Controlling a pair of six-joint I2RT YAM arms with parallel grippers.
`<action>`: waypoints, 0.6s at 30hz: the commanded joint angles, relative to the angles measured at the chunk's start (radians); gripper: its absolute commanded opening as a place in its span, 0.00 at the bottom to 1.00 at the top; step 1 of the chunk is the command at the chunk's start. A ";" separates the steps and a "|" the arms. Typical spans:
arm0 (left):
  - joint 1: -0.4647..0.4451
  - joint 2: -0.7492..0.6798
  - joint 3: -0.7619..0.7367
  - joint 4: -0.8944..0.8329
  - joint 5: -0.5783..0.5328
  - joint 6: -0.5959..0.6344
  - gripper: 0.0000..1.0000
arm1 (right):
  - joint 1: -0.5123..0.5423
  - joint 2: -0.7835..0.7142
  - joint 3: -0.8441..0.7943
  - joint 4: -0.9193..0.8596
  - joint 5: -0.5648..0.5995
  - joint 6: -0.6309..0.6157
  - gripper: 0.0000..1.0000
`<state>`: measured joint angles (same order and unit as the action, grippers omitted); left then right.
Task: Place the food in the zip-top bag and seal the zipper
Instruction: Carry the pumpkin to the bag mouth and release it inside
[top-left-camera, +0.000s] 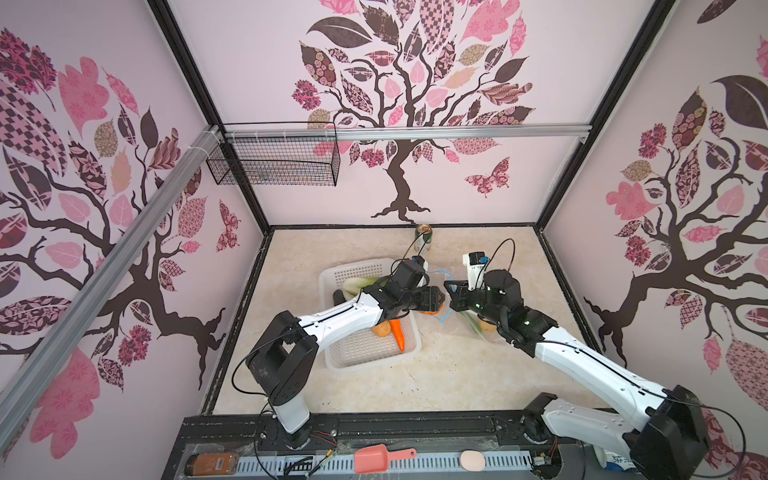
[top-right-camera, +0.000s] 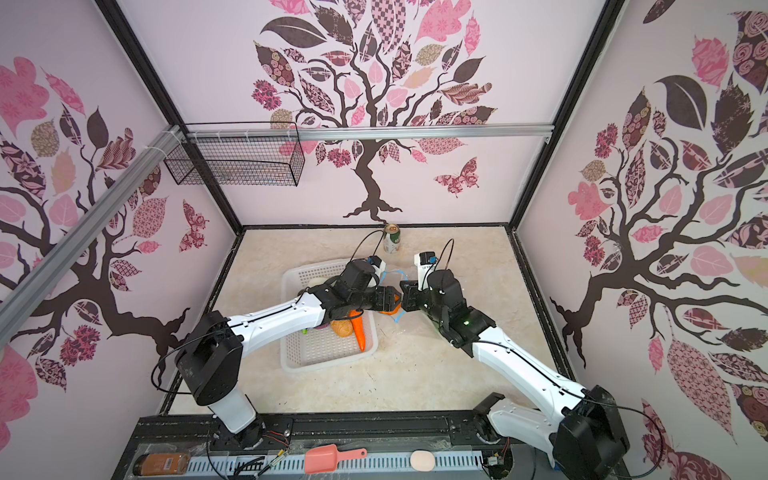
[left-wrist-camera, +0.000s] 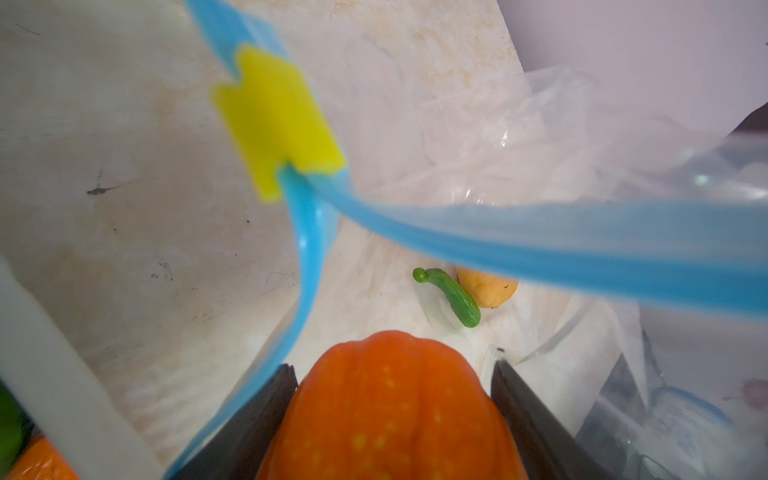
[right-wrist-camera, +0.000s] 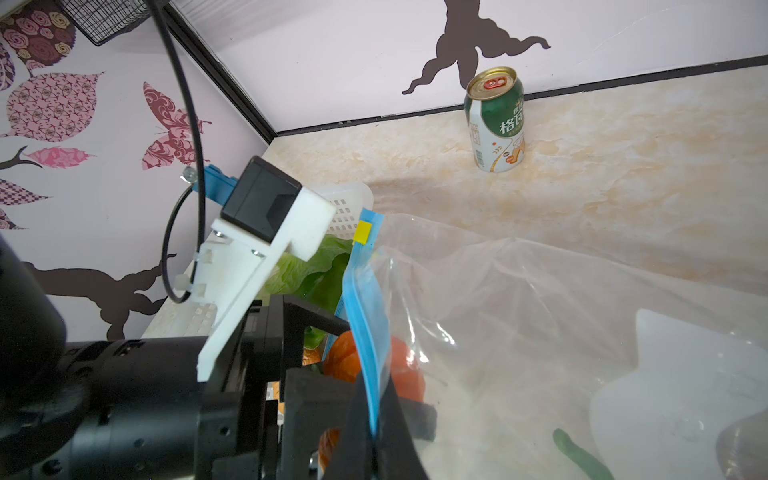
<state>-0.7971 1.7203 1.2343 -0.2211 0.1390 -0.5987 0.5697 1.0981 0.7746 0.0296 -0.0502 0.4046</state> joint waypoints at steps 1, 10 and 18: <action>-0.007 0.022 0.064 -0.053 0.003 0.015 0.77 | 0.003 -0.014 0.000 0.017 -0.022 0.003 0.00; -0.007 -0.004 0.078 -0.067 0.017 0.010 0.98 | 0.003 -0.006 -0.003 0.016 -0.018 0.000 0.00; -0.007 -0.082 0.064 -0.064 0.024 0.008 0.98 | 0.003 -0.008 0.000 0.005 0.010 -0.014 0.00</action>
<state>-0.8013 1.7058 1.2701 -0.2935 0.1513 -0.5983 0.5697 1.0981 0.7746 0.0315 -0.0559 0.4026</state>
